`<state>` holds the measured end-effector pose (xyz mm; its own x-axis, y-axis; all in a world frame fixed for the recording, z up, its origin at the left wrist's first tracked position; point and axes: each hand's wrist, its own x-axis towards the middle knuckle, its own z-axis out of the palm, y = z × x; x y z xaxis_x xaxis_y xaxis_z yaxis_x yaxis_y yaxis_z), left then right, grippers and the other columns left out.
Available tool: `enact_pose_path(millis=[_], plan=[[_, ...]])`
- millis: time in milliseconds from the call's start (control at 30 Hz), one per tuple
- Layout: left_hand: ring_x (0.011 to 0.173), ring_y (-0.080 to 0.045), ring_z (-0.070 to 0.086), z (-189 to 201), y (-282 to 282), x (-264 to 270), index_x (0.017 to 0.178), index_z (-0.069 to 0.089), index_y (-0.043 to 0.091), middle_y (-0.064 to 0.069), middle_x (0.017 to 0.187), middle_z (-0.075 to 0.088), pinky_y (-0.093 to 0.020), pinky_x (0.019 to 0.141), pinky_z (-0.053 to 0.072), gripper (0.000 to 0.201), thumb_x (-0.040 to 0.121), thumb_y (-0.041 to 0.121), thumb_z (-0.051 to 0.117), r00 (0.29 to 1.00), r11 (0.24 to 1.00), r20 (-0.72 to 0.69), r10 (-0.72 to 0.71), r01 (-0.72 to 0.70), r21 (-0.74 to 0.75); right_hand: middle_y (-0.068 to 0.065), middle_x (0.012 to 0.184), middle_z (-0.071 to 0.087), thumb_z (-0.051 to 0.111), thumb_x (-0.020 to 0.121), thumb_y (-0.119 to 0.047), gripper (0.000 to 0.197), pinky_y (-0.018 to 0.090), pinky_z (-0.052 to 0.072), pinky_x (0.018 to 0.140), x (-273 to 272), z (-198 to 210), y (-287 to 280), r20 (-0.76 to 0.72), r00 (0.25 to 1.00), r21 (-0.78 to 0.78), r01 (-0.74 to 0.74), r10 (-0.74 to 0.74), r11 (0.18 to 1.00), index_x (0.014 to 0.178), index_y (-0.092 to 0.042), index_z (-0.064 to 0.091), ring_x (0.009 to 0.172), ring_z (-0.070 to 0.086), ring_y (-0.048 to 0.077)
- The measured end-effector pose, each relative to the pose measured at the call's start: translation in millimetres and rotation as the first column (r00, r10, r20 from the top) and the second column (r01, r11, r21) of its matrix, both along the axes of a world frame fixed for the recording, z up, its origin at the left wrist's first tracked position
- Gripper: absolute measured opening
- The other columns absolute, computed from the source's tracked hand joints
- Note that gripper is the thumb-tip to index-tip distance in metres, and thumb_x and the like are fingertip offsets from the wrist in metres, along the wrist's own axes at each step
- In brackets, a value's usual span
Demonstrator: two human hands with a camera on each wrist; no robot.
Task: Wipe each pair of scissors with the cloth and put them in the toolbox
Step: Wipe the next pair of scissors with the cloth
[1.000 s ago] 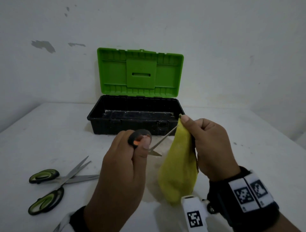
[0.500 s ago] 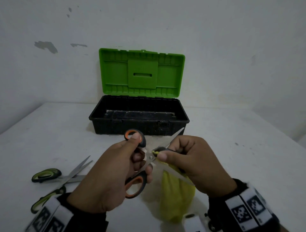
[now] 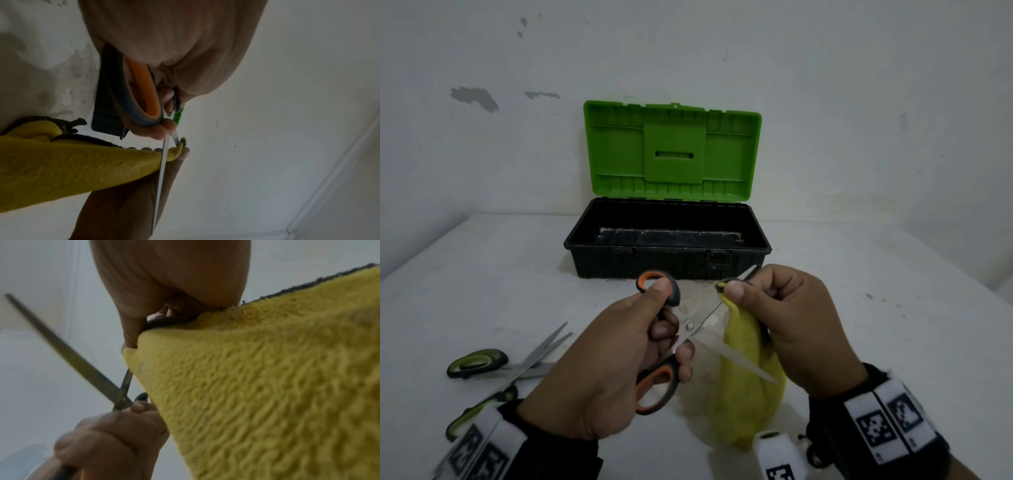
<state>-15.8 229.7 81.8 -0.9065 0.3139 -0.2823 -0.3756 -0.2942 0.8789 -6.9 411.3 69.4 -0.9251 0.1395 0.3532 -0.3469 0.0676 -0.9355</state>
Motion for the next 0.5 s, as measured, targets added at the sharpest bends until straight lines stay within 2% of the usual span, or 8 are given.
enact_pose_path(millis=[133,167,200,300,367,433,500], plan=[[0.044,-0.020,0.047,-1,2,0,0.078,0.044,0.009,-0.004,0.060,0.034,-0.030,0.042,0.045,0.035,0.096,0.038,0.050,1.000,1.000,0.019,0.014,-0.014,0.013,0.012,0.055,0.060,0.083,0.064,-0.038,0.034,0.026,0.046,0.047,-9,2,10,0.011,0.998,0.024,0.055,-0.055,0.998,0.058,-0.012,0.062,0.050,0.054,0.019],[0.044,-0.020,0.047,-1,2,0,0.078,0.044,0.009,-0.004,0.060,0.034,-0.030,0.042,0.045,0.035,0.097,0.038,0.050,1.000,1.000,0.018,0.018,-0.019,0.014,0.013,0.056,0.059,0.083,0.063,-0.039,0.035,0.027,0.046,0.048,-10,2,11,0.023,0.999,0.021,0.047,-0.048,0.999,0.058,-0.012,0.061,0.051,0.054,0.020],[0.044,-0.020,0.047,-1,3,0,0.078,0.044,0.009,-0.004,0.060,0.034,-0.030,0.042,0.045,0.034,0.097,0.037,0.050,1.000,1.000,0.018,0.025,-0.025,0.017,0.010,0.053,0.058,0.083,0.064,-0.037,0.034,0.026,0.045,0.047,-10,1,11,0.036,0.999,0.016,0.023,-0.023,1.000,0.057,-0.012,0.060,0.049,0.052,0.019],[0.045,-0.020,0.046,-4,3,-2,0.085,0.045,0.010,-0.004,0.060,0.034,-0.030,0.042,0.044,0.031,0.097,0.038,0.050,1.000,1.000,0.021,0.021,-0.022,0.022,-0.007,0.045,0.053,0.081,0.067,-0.025,0.028,0.015,0.038,0.042,-4,-2,3,0.067,0.993,0.032,-0.100,0.098,0.994,0.056,-0.013,0.057,0.039,0.046,0.004],[0.046,-0.020,0.046,-5,2,-2,0.092,0.046,0.013,-0.003,0.060,0.034,-0.031,0.043,0.044,0.028,0.097,0.040,0.050,1.000,1.000,0.022,-0.003,0.003,0.011,-0.009,0.044,0.053,0.080,0.066,-0.022,0.026,0.013,0.037,0.042,0,-3,-1,0.077,0.989,0.048,-0.130,0.126,0.990,0.056,-0.013,0.058,0.038,0.045,0.002],[0.046,-0.020,0.045,-6,1,-2,0.094,0.045,0.015,-0.003,0.061,0.033,-0.031,0.043,0.044,0.027,0.097,0.041,0.049,0.999,1.000,0.029,-0.020,0.020,0.014,-0.005,0.046,0.056,0.082,0.065,-0.025,0.028,0.016,0.040,0.043,-3,-3,2,0.070,0.994,0.017,-0.087,0.086,0.996,0.056,-0.012,0.058,0.040,0.048,0.005],[0.045,-0.020,0.045,-5,0,-2,0.092,0.045,0.014,-0.003,0.061,0.032,-0.030,0.042,0.044,0.026,0.097,0.040,0.049,0.999,1.000,0.033,-0.010,0.009,0.025,0.007,0.052,0.059,0.087,0.064,-0.037,0.039,0.026,0.048,0.051,-10,-2,9,0.062,0.998,-0.030,-0.026,0.027,0.999,0.058,-0.011,0.059,0.047,0.054,0.019]])
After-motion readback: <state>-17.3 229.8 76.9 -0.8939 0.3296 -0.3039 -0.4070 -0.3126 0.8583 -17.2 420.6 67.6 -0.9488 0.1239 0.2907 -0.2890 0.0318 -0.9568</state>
